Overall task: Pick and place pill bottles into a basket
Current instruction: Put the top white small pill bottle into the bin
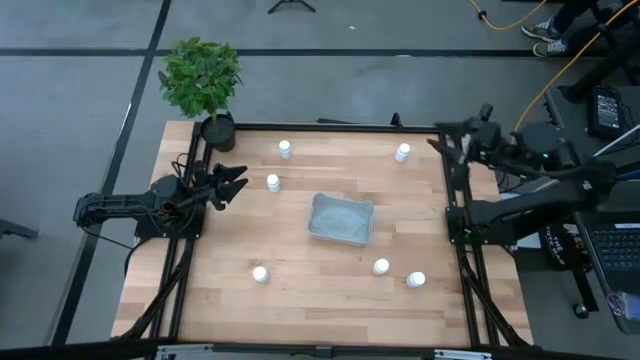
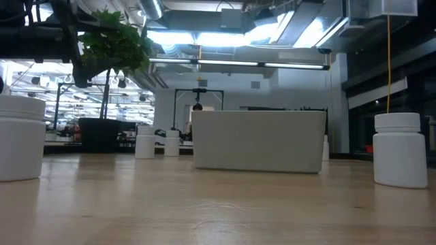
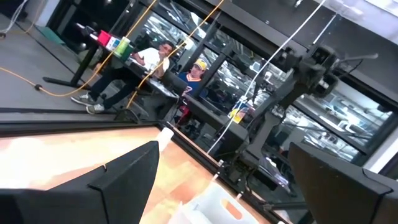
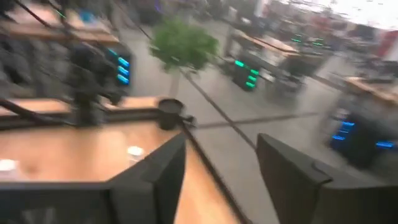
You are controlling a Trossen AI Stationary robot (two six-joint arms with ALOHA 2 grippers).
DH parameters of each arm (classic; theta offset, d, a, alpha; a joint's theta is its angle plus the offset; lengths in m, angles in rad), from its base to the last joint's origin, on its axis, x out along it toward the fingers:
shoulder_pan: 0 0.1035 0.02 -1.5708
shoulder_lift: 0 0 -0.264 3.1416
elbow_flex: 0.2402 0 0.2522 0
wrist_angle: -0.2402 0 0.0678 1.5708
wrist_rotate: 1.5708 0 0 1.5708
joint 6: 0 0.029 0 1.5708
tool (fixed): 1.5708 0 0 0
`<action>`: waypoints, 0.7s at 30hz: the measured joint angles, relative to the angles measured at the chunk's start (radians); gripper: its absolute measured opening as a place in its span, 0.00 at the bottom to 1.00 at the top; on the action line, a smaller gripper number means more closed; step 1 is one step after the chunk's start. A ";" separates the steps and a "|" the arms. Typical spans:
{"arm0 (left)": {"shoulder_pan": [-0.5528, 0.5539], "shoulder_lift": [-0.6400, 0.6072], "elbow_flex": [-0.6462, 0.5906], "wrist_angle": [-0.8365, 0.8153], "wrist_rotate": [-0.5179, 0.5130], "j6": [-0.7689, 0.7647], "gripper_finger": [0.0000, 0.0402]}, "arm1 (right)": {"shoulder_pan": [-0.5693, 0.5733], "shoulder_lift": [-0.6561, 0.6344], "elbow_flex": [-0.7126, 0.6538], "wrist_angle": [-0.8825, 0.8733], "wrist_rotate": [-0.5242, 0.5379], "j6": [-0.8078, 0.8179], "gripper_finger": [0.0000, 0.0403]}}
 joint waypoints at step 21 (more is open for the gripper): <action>0.000 0.000 0.000 -0.019 0.131 -0.019 0.87 | -0.566 0.381 0.246 -0.689 -0.298 0.432 0.90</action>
